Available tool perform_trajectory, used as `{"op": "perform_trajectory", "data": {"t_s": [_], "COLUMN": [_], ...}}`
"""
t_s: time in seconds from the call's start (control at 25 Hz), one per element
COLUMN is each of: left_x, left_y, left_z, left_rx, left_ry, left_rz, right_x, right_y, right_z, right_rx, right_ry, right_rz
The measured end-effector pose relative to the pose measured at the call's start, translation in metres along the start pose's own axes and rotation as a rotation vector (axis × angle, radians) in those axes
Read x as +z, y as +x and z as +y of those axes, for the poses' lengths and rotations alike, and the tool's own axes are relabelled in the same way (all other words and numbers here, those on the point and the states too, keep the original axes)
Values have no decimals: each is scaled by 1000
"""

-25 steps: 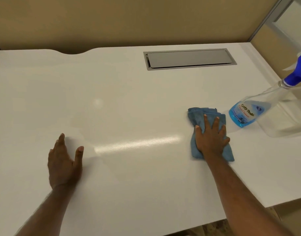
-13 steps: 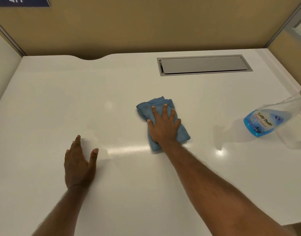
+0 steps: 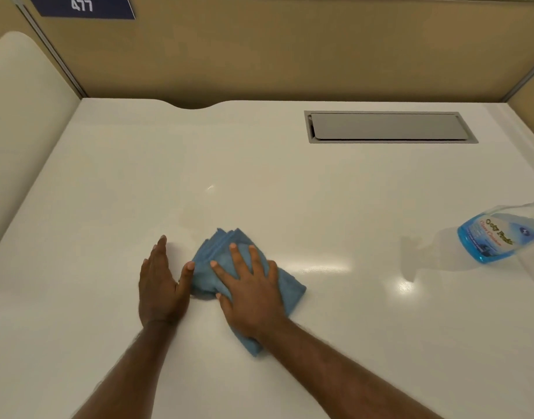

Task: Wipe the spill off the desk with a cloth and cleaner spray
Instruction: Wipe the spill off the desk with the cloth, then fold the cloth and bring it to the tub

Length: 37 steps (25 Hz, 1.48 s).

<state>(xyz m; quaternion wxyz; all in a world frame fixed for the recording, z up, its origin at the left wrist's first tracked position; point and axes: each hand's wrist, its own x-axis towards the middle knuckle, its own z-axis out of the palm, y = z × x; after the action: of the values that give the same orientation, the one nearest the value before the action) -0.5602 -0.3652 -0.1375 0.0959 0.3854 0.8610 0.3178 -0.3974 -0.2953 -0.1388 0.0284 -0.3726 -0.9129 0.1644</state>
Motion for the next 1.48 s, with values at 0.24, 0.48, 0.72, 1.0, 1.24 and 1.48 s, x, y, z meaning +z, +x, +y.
{"op": "perform_trajectory", "data": {"t_s": [0.24, 0.48, 0.72, 1.0, 1.24, 1.48], "left_x": [2, 1, 19, 19, 31, 57], "left_y": [1, 0, -7, -5, -24, -69], "left_z": [-5, -2, 80, 196, 241, 302], "left_rx": [4, 18, 48, -170, -172, 81], "left_ry": [-4, -20, -439, -1026, -1061, -903], "left_rz": [5, -36, -298, -1087, -1172, -1389], "right_x": [-13, -64, -129, -162, -182, -205], "right_y": [-78, -84, -57, -69, -128, -217], "right_z": [67, 130, 123, 106, 171, 251], "right_rx": [89, 565, 605, 362, 404, 416], "right_ry": [-141, -92, 1676, 2254, 1914, 1761], "right_rz": [92, 186, 334, 5, 33, 119]}}
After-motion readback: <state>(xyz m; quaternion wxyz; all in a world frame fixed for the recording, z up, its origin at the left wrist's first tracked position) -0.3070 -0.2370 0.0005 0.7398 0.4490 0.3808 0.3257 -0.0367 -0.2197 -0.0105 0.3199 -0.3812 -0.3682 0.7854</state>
